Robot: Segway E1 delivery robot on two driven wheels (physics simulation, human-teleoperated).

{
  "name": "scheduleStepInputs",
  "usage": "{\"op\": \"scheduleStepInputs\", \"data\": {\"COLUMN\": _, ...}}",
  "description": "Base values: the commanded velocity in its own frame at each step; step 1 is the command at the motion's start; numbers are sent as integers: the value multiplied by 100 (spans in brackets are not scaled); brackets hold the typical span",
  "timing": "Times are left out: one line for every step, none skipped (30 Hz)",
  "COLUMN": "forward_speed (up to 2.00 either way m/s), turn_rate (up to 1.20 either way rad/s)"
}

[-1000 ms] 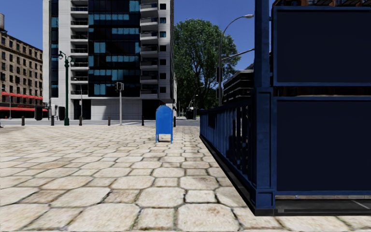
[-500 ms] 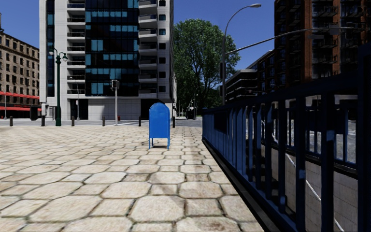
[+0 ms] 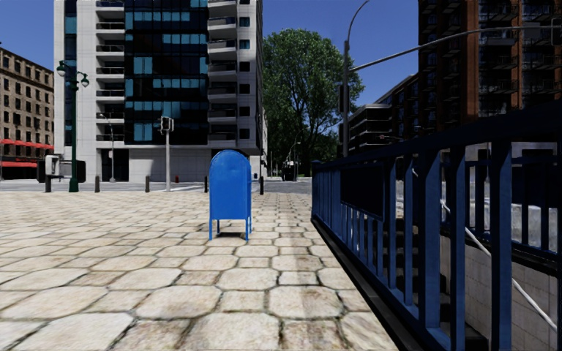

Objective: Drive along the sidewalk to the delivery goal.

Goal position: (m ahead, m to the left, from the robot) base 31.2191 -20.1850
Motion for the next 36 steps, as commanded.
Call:
{"op": "scheduleStepInputs", "data": {"forward_speed": 200, "turn_rate": 0}}
{"op": "scheduleStepInputs", "data": {"forward_speed": 200, "turn_rate": 0}}
{"op": "scheduleStepInputs", "data": {"forward_speed": 200, "turn_rate": 0}}
{"op": "scheduleStepInputs", "data": {"forward_speed": 200, "turn_rate": 0}}
{"op": "scheduleStepInputs", "data": {"forward_speed": 200, "turn_rate": 0}}
{"op": "scheduleStepInputs", "data": {"forward_speed": 200, "turn_rate": 0}}
{"op": "scheduleStepInputs", "data": {"forward_speed": 200, "turn_rate": 0}}
{"op": "scheduleStepInputs", "data": {"forward_speed": 200, "turn_rate": 0}}
{"op": "scheduleStepInputs", "data": {"forward_speed": 200, "turn_rate": 0}}
{"op": "scheduleStepInputs", "data": {"forward_speed": 200, "turn_rate": 0}}
{"op": "scheduleStepInputs", "data": {"forward_speed": 200, "turn_rate": 0}}
{"op": "scheduleStepInputs", "data": {"forward_speed": 200, "turn_rate": 0}}
{"op": "scheduleStepInputs", "data": {"forward_speed": 200, "turn_rate": 0}}
{"op": "scheduleStepInputs", "data": {"forward_speed": 200, "turn_rate": 0}}
{"op": "scheduleStepInputs", "data": {"forward_speed": 200, "turn_rate": 0}}
{"op": "scheduleStepInputs", "data": {"forward_speed": 200, "turn_rate": 0}}
{"op": "scheduleStepInputs", "data": {"forward_speed": 200, "turn_rate": 0}}
{"op": "scheduleStepInputs", "data": {"forward_speed": 200, "turn_rate": 0}}
{"op": "scheduleStepInputs", "data": {"forward_speed": 200, "turn_rate": 0}}
{"op": "scheduleStepInputs", "data": {"forward_speed": 200, "turn_rate": 0}}
{"op": "scheduleStepInputs", "data": {"forward_speed": 200, "turn_rate": 0}}
{"op": "scheduleStepInputs", "data": {"forward_speed": 200, "turn_rate": 0}}
{"op": "scheduleStepInputs", "data": {"forward_speed": 200, "turn_rate": 0}}
{"op": "scheduleStepInputs", "data": {"forward_speed": 200, "turn_rate": 0}}
{"op": "scheduleStepInputs", "data": {"forward_speed": 200, "turn_rate": 0}}
{"op": "scheduleStepInputs", "data": {"forward_speed": 200, "turn_rate": 0}}
{"op": "scheduleStepInputs", "data": {"forward_speed": 200, "turn_rate": 0}}
{"op": "scheduleStepInputs", "data": {"forward_speed": 200, "turn_rate": 0}}
{"op": "scheduleStepInputs", "data": {"forward_speed": 200, "turn_rate": 0}}
{"op": "scheduleStepInputs", "data": {"forward_speed": 200, "turn_rate": 0}}
{"op": "scheduleStepInputs", "data": {"forward_speed": 200, "turn_rate": 0}}
{"op": "scheduleStepInputs", "data": {"forward_speed": 200, "turn_rate": 0}}
{"op": "scheduleStepInputs", "data": {"forward_speed": 200, "turn_rate": 0}}
{"op": "scheduleStepInputs", "data": {"forward_speed": 200, "turn_rate": 0}}
{"op": "scheduleStepInputs", "data": {"forward_speed": 200, "turn_rate": 0}}
{"op": "scheduleStepInputs", "data": {"forward_speed": 200, "turn_rate": 0}}
